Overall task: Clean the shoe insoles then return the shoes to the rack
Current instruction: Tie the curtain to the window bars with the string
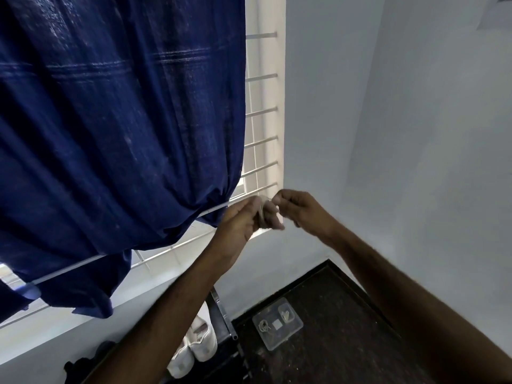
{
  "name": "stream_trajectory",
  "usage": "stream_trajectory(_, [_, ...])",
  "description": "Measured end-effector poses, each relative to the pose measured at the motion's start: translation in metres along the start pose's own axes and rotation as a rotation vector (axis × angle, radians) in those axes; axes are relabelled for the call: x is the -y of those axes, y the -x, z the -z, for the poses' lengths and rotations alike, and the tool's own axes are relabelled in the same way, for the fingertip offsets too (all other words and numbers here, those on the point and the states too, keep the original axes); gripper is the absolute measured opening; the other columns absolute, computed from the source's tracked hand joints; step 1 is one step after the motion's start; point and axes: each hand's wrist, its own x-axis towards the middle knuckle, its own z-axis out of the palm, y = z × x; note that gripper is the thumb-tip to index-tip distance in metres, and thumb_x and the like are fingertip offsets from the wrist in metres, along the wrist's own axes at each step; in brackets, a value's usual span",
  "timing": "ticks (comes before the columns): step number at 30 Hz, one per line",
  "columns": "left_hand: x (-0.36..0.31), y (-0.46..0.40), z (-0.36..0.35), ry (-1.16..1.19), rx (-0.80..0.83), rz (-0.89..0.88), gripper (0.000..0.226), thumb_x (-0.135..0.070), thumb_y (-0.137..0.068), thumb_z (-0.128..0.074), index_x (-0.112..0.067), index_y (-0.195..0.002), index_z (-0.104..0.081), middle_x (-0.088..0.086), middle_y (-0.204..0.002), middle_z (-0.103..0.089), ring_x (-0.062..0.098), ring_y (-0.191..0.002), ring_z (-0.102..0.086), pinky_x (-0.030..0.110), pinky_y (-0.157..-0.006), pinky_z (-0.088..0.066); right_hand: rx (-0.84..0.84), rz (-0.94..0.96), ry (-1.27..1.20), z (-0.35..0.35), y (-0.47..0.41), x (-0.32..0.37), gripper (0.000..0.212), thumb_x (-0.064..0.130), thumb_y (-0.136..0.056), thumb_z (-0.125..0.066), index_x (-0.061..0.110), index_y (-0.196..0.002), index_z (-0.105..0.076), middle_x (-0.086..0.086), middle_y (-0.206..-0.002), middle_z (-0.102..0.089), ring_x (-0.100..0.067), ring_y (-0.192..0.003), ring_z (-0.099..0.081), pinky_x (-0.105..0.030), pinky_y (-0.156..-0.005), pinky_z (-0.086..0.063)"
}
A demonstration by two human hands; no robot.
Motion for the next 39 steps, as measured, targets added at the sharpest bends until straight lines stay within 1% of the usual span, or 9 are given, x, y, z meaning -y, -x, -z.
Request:
stream_trajectory(2, [-0.007,-0.007,0.002,0.057,-0.032,-0.036,0.034,-0.021,-0.108,-0.038,-0.004,-0.108,-0.067,0.016,-0.104,-0.076,0.027,-0.103,-0.072,0.037,-0.095,-0.054,0.063,-0.037,0.002,-0.017,0.010,-0.014,0.032,0.015,-0.107,-0.045,0.002,-0.086,-0.065,-0.007,-0.065,-0.041,0.001,-0.047,-0.033,-0.009,-0.048,-0.028])
stream_trajectory(6, [0.011,-0.011,0.019,-0.235,-0.126,0.006,0.032,-0.020,-0.108,-0.039,-0.022,-0.111,-0.071,0.001,-0.124,-0.073,0.015,-0.124,-0.063,0.044,-0.115,-0.042,0.249,-0.045,0.091,-0.028,0.020,-0.020,0.035,0.025,-0.108,-0.045,0.003,-0.097,-0.069,0.014,-0.059,-0.041,-0.001,-0.052,-0.036,-0.009,-0.052,-0.030])
stream_trajectory(11, [0.037,0.003,0.027,-0.417,-0.036,0.177,0.045,-0.054,-0.097,-0.037,-0.030,-0.099,-0.074,-0.012,-0.092,-0.076,0.006,-0.104,-0.068,0.052,-0.115,-0.037,0.198,0.029,0.113,0.002,0.004,0.016,0.028,0.018,-0.107,-0.046,0.001,-0.094,-0.066,0.023,-0.060,-0.054,0.003,-0.056,-0.044,-0.009,-0.060,-0.036])
stream_trajectory(20, [-0.009,-0.002,0.006,-0.090,0.008,-0.017,0.039,-0.030,-0.103,-0.039,-0.004,-0.102,-0.068,0.026,-0.099,-0.073,0.029,-0.095,-0.070,0.032,-0.088,-0.054,0.058,-0.051,0.017,-0.019,0.004,-0.012,0.031,0.015,-0.106,-0.047,0.001,-0.084,-0.063,0.006,-0.063,-0.044,0.002,-0.048,-0.036,-0.012,-0.051,-0.030])
stream_trajectory(23, [0.001,-0.007,0.018,-0.124,-0.075,-0.011,0.035,-0.015,-0.108,-0.036,0.005,-0.119,-0.062,0.013,-0.126,-0.071,0.024,-0.122,-0.065,0.038,-0.109,-0.046,0.232,-0.048,0.054,-0.041,0.019,-0.027,0.036,0.024,-0.107,-0.047,0.001,-0.088,-0.067,0.014,-0.057,-0.044,-0.001,-0.052,-0.038,-0.014,-0.055,-0.033])
stream_trajectory(26, [0.022,-0.004,0.029,-0.320,-0.151,0.015,0.029,-0.017,-0.106,-0.041,-0.012,-0.109,-0.069,-0.005,-0.115,-0.075,0.014,-0.116,-0.066,0.028,-0.105,-0.045,0.357,-0.007,0.114,-0.038,0.022,-0.017,0.034,0.026,-0.107,-0.046,0.004,-0.092,-0.068,0.017,-0.057,-0.045,-0.004,-0.056,-0.039,-0.019,-0.061,-0.035])
stream_trajectory(29, [0.037,0.004,0.032,-0.358,-0.109,0.100,0.030,-0.026,-0.106,-0.043,-0.023,-0.100,-0.072,-0.007,-0.087,-0.075,0.028,-0.099,-0.067,0.019,-0.095,-0.046,0.285,0.027,0.131,-0.014,0.013,0.009,0.029,0.018,-0.108,-0.044,0.004,-0.093,-0.065,0.026,-0.059,-0.053,0.004,-0.055,-0.045,-0.006,-0.058,-0.035])
stream_trajectory(35, [0.015,0.013,0.010,-0.114,0.023,0.056,0.044,-0.035,-0.103,-0.036,-0.017,-0.089,-0.074,0.016,-0.078,-0.073,0.025,-0.079,-0.069,0.037,-0.089,-0.049,0.060,0.049,0.066,0.010,-0.010,0.018,0.031,0.018,-0.107,-0.045,0.001,-0.090,-0.065,0.017,-0.059,-0.050,0.002,-0.051,-0.040,-0.008,-0.052,-0.033])
stream_trajectory(39, [-0.006,0.002,0.008,0.115,-0.018,-0.077,0.038,-0.024,-0.106,-0.035,-0.007,-0.108,-0.069,0.015,-0.097,-0.075,0.024,-0.094,-0.071,0.034,-0.087,-0.052,0.083,-0.018,-0.020,-0.021,0.002,-0.015,0.035,0.035,-0.105,-0.049,0.015,-0.082,-0.066,0.001,-0.065,-0.042,-0.003,-0.052,-0.035,-0.016,-0.051,-0.030])
